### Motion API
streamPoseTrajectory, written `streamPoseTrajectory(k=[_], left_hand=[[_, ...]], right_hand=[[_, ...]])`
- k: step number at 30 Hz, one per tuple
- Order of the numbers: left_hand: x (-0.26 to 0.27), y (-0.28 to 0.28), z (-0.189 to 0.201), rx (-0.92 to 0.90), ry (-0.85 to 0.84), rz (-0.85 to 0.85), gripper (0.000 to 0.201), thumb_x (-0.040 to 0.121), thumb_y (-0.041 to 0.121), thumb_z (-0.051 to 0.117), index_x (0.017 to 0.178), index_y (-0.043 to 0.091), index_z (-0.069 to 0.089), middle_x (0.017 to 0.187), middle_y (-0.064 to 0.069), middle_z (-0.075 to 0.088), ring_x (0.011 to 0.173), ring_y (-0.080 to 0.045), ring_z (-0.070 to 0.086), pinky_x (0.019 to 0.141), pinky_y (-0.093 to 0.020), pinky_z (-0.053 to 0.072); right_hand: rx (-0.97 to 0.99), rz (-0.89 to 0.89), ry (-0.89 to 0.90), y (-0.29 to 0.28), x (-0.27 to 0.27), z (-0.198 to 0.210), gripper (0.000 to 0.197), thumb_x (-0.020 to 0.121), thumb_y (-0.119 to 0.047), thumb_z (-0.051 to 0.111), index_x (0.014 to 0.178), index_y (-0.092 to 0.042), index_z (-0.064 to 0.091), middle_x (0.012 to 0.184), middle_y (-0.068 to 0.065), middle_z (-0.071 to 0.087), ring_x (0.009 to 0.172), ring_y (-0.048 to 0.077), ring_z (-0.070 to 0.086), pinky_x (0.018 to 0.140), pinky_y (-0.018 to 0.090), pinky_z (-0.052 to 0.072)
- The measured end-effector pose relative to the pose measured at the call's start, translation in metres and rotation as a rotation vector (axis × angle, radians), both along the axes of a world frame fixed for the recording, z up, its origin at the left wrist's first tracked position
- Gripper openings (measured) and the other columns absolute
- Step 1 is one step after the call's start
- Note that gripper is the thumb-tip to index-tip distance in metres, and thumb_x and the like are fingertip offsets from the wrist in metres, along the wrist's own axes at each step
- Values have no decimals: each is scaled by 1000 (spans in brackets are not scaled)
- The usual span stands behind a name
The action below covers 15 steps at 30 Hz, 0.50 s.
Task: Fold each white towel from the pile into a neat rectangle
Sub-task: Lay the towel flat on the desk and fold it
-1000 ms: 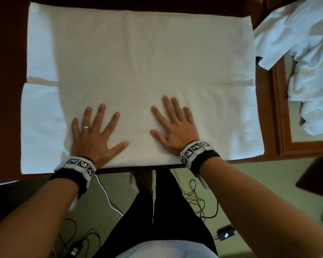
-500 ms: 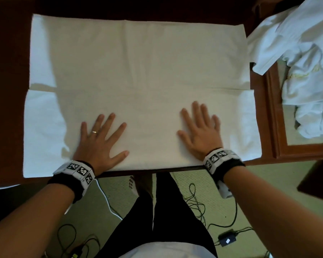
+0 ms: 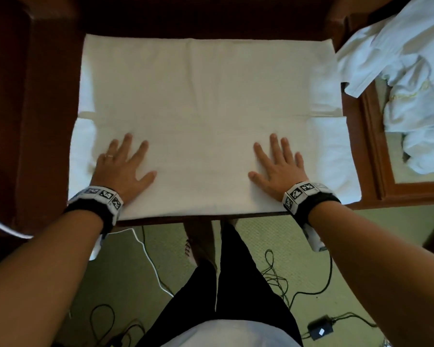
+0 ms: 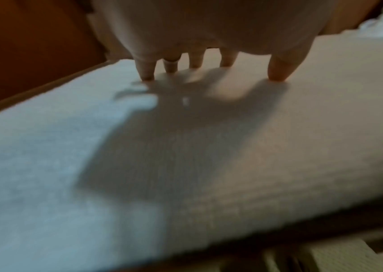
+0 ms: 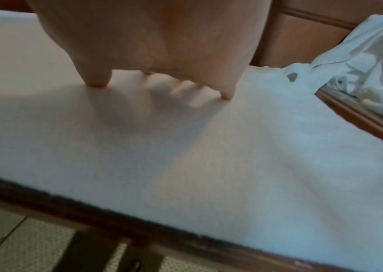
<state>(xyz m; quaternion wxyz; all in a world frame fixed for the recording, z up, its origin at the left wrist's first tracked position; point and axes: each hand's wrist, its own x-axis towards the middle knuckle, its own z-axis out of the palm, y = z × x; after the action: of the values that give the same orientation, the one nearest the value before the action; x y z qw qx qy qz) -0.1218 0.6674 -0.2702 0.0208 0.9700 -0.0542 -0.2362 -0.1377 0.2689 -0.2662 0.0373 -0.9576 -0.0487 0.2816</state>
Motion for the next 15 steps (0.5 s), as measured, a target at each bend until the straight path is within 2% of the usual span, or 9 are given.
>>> streamPoseTrajectory(k=[4, 6, 8, 10, 12, 15], left_hand=[[-27, -13, 13, -16, 46, 133, 81, 87, 68, 47, 157, 40, 18, 168, 2, 4, 152, -31, 11, 120, -50, 21], [-25, -18, 24, -31, 70, 169, 72, 90, 61, 53, 154, 39, 29, 166, 1, 16, 148, -32, 21, 117, -50, 29], [-11, -21, 35, -44, 92, 186, 61, 91, 57, 54, 147, 34, 43, 156, -3, 31, 139, -33, 34, 111, -48, 38], [11, -25, 46, -41, 139, 172, 52, 93, 55, 54, 137, 28, 52, 143, -7, 41, 129, -34, 45, 104, -46, 43], [38, -30, 56, -60, 180, 156, 46, 94, 52, 55, 130, 24, 56, 136, -8, 51, 121, -32, 52, 99, -44, 46], [82, -37, 68, -98, 176, 156, 39, 92, 53, 59, 120, 26, 60, 125, -5, 63, 110, -28, 58, 94, -40, 49]], right_hand=[[-8, -20, 54, 2, -11, 15, 78, 93, -64, 42, 155, -44, -1, 164, 0, -21, 152, 29, -13, 119, 58, 13], [27, -41, 53, 2, -11, 24, 72, 93, -55, 48, 155, -42, 13, 166, 1, -9, 152, 29, -2, 119, 53, 20], [79, -60, 45, 2, -2, 36, 60, 95, -46, 51, 152, -35, 33, 165, 2, 11, 149, 29, 18, 119, 44, 25], [102, -89, 31, 0, 14, 47, 47, 97, -39, 51, 142, -26, 51, 156, 3, 35, 139, 27, 40, 112, 36, 33], [122, -161, 17, -5, 36, 54, 41, 97, -36, 52, 135, -23, 58, 145, 3, 52, 129, 26, 51, 106, 35, 40], [120, -238, -25, -13, 78, 60, 40, 96, -35, 54, 133, -21, 61, 135, 6, 61, 123, 27, 56, 103, 35, 45]])
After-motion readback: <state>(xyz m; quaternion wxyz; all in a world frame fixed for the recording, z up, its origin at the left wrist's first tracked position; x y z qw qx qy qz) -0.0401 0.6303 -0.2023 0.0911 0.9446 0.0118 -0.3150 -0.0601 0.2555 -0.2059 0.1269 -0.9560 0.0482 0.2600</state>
